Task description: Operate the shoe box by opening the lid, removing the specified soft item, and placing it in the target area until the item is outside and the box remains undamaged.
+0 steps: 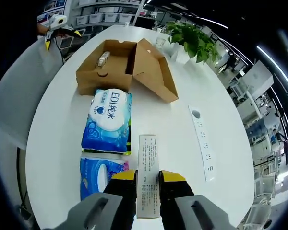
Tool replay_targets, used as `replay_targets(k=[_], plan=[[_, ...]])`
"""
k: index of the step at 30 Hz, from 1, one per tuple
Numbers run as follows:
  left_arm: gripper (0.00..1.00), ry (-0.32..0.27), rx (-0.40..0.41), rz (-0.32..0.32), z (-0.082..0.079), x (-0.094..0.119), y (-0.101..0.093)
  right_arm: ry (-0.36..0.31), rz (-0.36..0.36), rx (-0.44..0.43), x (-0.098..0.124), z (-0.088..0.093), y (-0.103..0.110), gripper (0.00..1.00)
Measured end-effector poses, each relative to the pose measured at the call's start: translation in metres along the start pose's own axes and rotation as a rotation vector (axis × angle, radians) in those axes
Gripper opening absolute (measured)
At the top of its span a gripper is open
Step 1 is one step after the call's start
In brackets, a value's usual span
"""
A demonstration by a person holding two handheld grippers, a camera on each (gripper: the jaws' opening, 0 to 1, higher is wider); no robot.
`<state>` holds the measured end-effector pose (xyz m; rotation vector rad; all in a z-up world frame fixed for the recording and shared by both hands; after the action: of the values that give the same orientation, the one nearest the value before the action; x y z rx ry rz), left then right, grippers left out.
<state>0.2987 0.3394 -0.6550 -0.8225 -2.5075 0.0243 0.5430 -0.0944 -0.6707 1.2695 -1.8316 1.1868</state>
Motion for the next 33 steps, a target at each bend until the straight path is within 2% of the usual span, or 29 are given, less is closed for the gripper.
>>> replay_targets(k=[10,13,20,27,33], plan=[[0.98,-0.003,0.008,-0.006,0.000,0.000,0.002,0.023,-0.030,0.025,-0.015,0.008,0.002,0.13],[0.98,0.001,0.014,-0.007,0.001,-0.001,0.003,0.055,-0.050,0.068,-0.020,0.014,0.005,0.13],[0.97,0.006,0.016,-0.012,0.002,-0.001,0.005,0.068,-0.070,0.069,-0.034,0.023,0.009,0.13],[0.96,0.013,0.020,-0.012,0.004,-0.002,0.005,0.123,-0.090,0.107,-0.040,0.038,0.013,0.13],[0.96,0.017,0.023,-0.012,0.005,-0.003,0.004,0.134,-0.083,0.095,-0.038,0.041,0.010,0.13]])
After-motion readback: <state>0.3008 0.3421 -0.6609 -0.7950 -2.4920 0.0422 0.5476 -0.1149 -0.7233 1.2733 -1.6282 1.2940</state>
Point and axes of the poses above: the point that each gripper's makers call its tool centre point, and the gripper's own axes: x roughly backward along the fingers, y roughly to its left, z roughly out of its underside, the point moved 2 cm from there along x, roughly backward along the fingers, and after that the axes turned 5 degrees about x, right-handed, at the moved point
